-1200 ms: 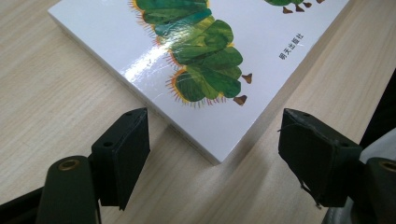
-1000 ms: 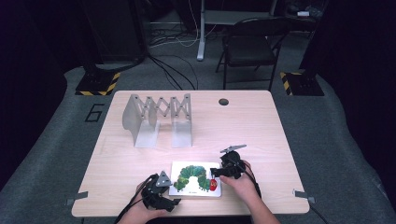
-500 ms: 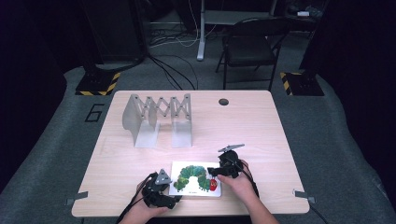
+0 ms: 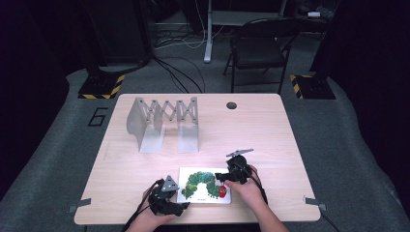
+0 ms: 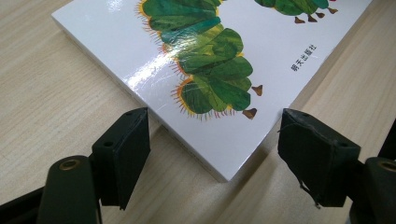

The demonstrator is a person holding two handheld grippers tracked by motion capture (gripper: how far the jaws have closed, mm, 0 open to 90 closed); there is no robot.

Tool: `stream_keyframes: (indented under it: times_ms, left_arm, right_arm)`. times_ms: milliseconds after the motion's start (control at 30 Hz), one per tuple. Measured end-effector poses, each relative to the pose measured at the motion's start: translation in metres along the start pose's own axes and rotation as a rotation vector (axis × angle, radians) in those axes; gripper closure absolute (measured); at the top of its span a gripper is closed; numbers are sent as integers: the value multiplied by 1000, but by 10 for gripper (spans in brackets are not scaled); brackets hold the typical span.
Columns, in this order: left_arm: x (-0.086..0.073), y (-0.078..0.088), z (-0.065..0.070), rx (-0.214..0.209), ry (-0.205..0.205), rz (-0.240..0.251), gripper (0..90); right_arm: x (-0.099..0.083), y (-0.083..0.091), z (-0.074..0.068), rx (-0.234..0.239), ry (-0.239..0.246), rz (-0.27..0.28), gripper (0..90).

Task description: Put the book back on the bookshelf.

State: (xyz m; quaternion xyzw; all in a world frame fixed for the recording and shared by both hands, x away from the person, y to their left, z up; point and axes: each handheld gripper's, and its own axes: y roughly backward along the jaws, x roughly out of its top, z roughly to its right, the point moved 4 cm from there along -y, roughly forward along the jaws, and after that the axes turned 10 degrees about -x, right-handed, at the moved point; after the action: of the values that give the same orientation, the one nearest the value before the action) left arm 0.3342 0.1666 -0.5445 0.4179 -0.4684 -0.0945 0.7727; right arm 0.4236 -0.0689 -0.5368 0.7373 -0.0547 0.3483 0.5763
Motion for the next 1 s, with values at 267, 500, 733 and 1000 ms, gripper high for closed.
stream_keyframes:
  times_ms: [267,500,733,1000]
  left_arm:
    - [-1,0,3,-5,3,5,257]
    - [-1,-1,3,-4,3,4,242]
    - [-1,-3,5,7,-6,-3,206]
    - [-1,-5,7,31,-22,-4,177]
  right_arm:
    - [-1,3,2,-5,-12,-17,396]
    - [-2,4,3,0,-29,-24,407]
    - [-1,6,2,2,-47,-23,424]
    - [1,11,2,-12,-31,6,432]
